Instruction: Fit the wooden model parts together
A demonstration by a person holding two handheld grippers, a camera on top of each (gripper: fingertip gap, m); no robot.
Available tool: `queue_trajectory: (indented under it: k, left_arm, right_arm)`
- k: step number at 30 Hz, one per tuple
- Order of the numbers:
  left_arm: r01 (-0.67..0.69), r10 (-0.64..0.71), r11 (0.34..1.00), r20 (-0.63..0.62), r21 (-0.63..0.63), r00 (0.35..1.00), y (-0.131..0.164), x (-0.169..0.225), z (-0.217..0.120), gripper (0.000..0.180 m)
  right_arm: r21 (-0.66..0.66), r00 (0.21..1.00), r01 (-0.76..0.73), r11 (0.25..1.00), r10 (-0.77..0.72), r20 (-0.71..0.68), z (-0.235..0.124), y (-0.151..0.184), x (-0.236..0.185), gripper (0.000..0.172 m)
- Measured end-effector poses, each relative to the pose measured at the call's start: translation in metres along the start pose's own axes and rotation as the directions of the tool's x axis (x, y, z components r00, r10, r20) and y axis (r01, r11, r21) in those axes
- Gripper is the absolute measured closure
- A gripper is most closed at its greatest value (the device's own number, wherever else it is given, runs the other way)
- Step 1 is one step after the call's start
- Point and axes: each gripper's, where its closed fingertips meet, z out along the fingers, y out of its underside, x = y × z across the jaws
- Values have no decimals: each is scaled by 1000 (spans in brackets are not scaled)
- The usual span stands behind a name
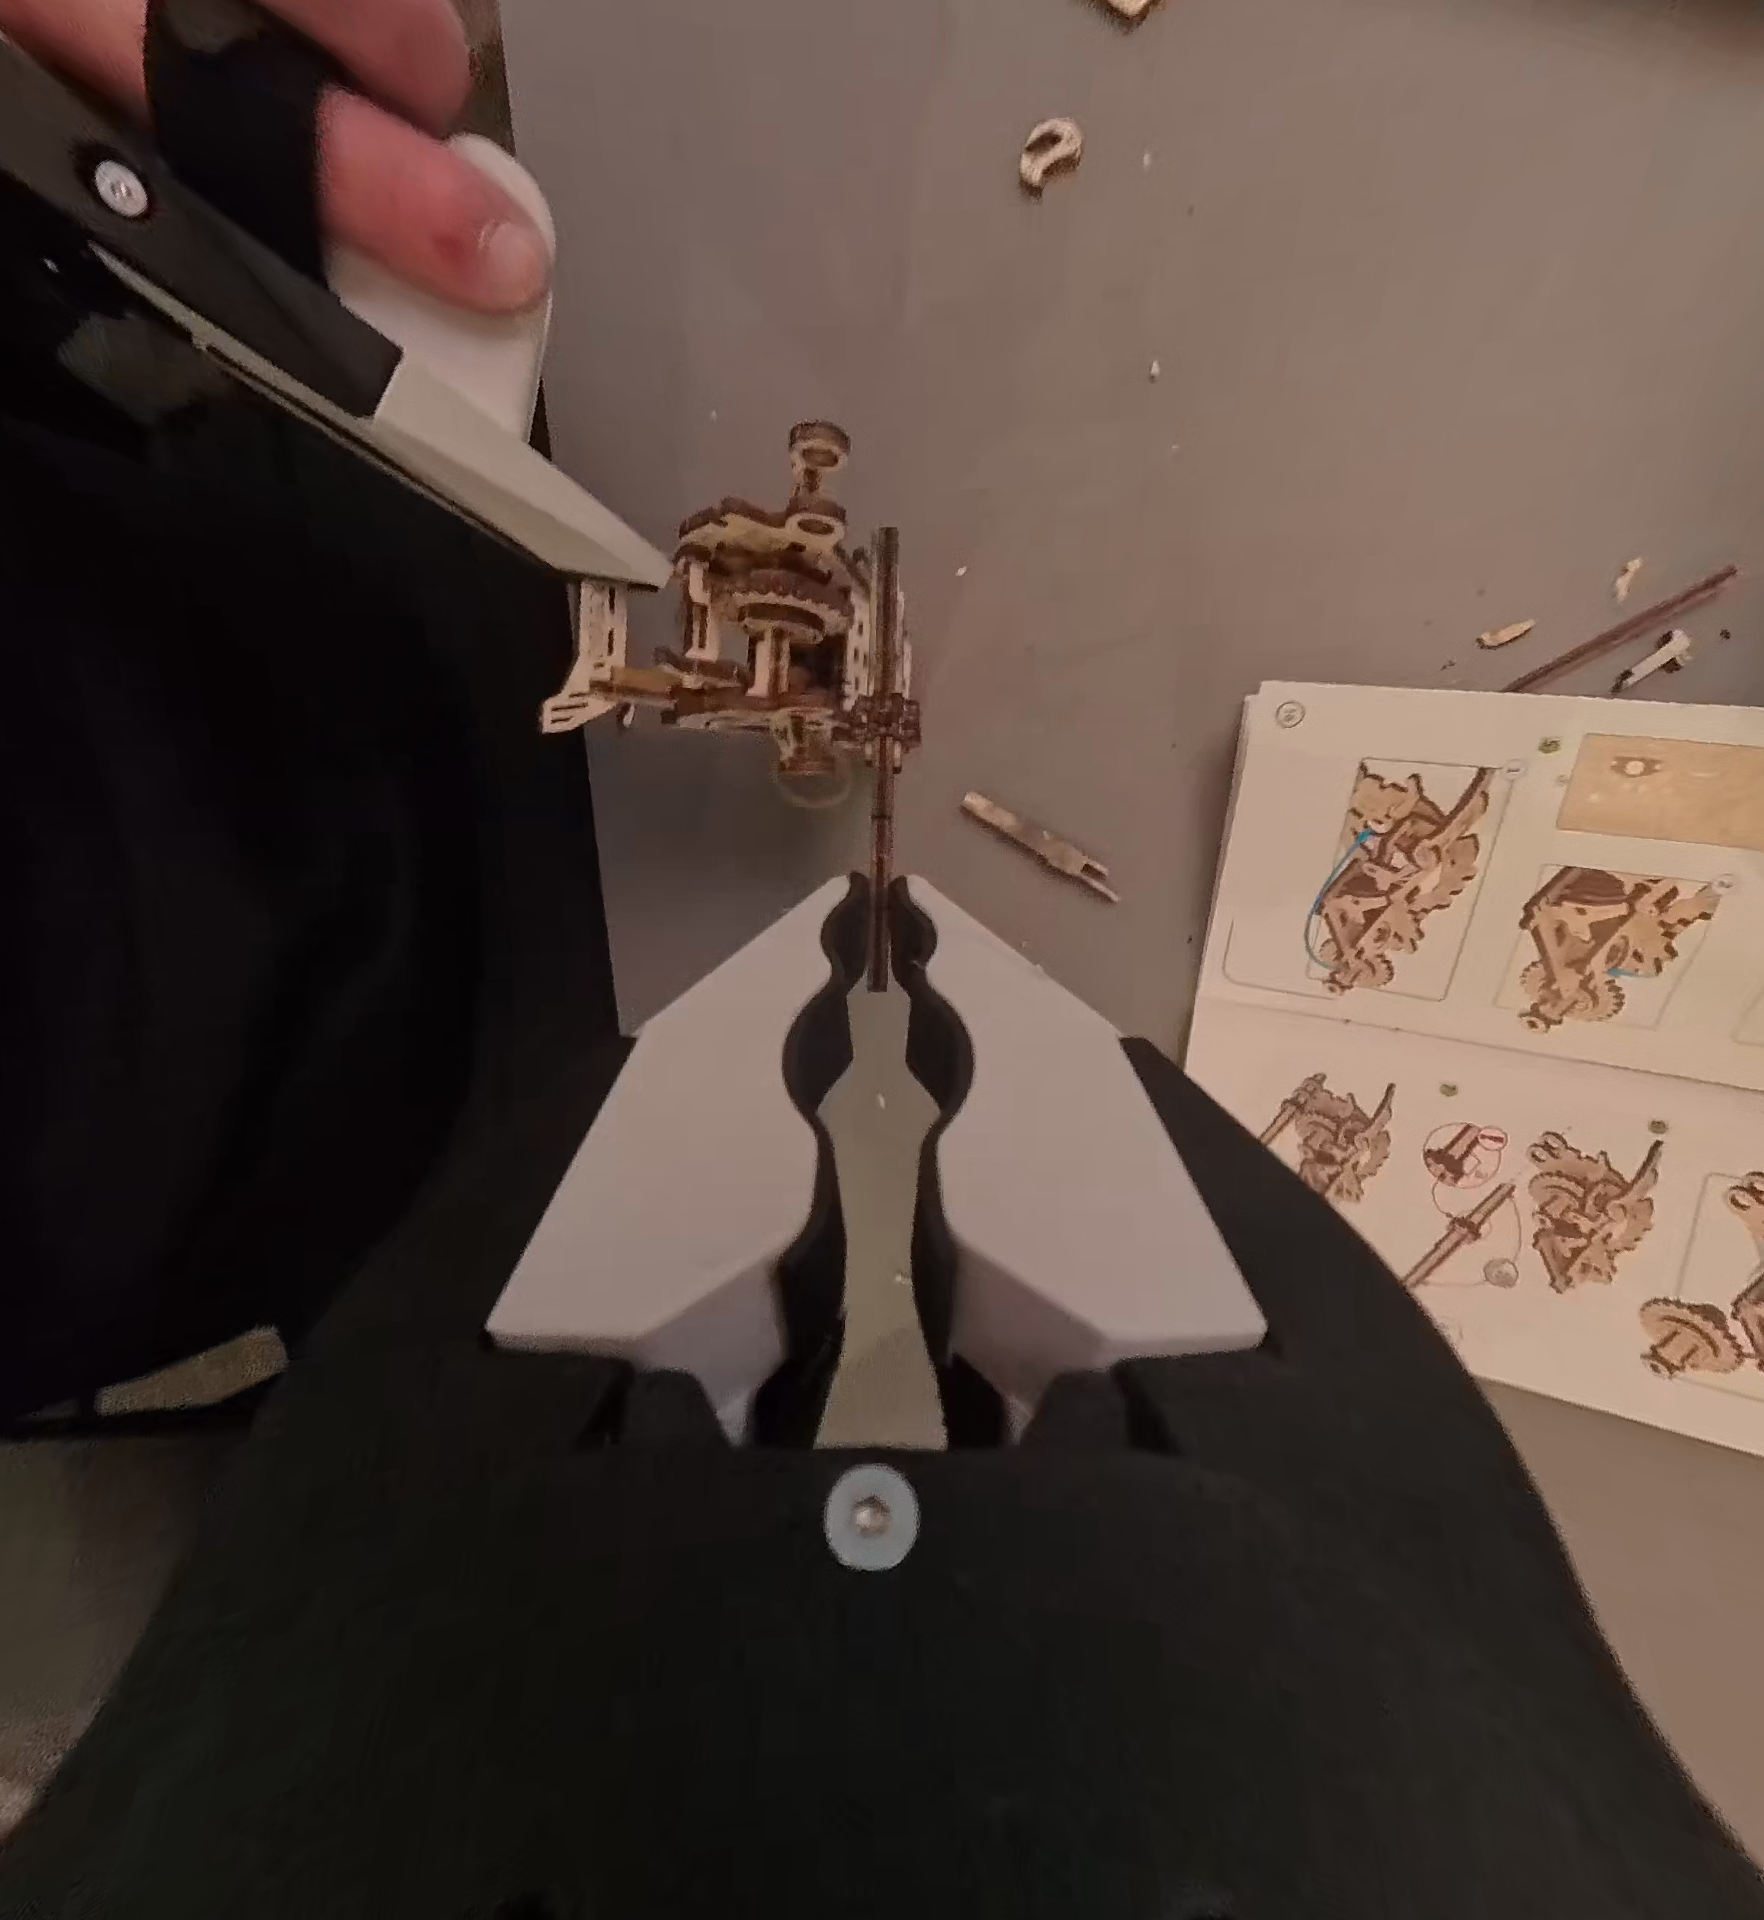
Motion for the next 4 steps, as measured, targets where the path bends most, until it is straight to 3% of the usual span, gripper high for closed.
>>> queue_trajectory:
  k: [4]
  left_arm:
    - [-20, 20, 1000, 0, -4, 1000, -2, 0, 0, 174]
  right_arm:
    - [-73, 1000, 15, 997, -15, -1, 3, -1, -4, 171]
